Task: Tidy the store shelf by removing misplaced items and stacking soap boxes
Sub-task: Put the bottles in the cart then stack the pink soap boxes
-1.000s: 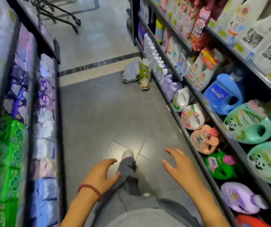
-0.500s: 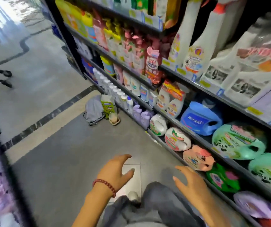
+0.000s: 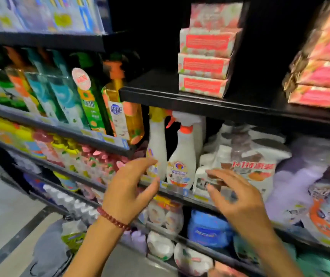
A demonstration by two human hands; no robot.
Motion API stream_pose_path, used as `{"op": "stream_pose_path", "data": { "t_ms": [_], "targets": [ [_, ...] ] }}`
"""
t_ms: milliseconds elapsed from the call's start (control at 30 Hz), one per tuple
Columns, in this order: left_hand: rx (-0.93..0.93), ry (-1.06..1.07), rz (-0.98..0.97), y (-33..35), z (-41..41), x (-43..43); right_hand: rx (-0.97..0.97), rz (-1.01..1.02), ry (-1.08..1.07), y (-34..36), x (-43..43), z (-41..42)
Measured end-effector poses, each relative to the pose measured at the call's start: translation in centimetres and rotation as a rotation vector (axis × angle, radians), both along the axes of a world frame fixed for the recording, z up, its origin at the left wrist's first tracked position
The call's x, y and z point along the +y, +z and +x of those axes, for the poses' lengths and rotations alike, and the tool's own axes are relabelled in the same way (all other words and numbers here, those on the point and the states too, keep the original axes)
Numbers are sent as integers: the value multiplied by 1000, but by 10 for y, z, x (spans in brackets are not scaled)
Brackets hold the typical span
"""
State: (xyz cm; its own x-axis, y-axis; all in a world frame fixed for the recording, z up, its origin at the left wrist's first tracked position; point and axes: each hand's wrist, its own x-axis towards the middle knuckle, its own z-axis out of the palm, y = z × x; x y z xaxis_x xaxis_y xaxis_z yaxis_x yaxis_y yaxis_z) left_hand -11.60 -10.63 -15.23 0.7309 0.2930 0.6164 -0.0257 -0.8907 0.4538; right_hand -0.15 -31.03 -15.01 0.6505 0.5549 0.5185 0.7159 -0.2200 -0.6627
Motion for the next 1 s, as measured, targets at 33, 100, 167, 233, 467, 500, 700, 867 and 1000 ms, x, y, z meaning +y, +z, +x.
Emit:
{"op": "stream_pose_path", "data": {
  "t_ms": [33,100,167,233,467,500,700,867,1000],
  "targets": [
    [-104,-9,63,19,14,7,-87,63,4,26,8,9],
    [-261,-35,151,54,40,21,-270,180,-31,75,23,28],
    [-292,-38,201,78,69,39,-431,262,-122,117,40,48],
    [-230,-36,231,96,98,55,-559,240,-230,148,57,66],
    [-7,26,376,117,137,71,-540,-142,-363,179,91,99],
    [-1,29,380,115,137,72,-520,-142,-370,178,92,99],
    [-33,4,366,113,138,74,-654,-97,-436,173,97,91],
    [-203,-261,-263,129,124,70,-889,-17,-404,168,93,80],
    [-59,-505,-734,168,122,66,-1039,66,-353,168,96,66]
  ]
}}
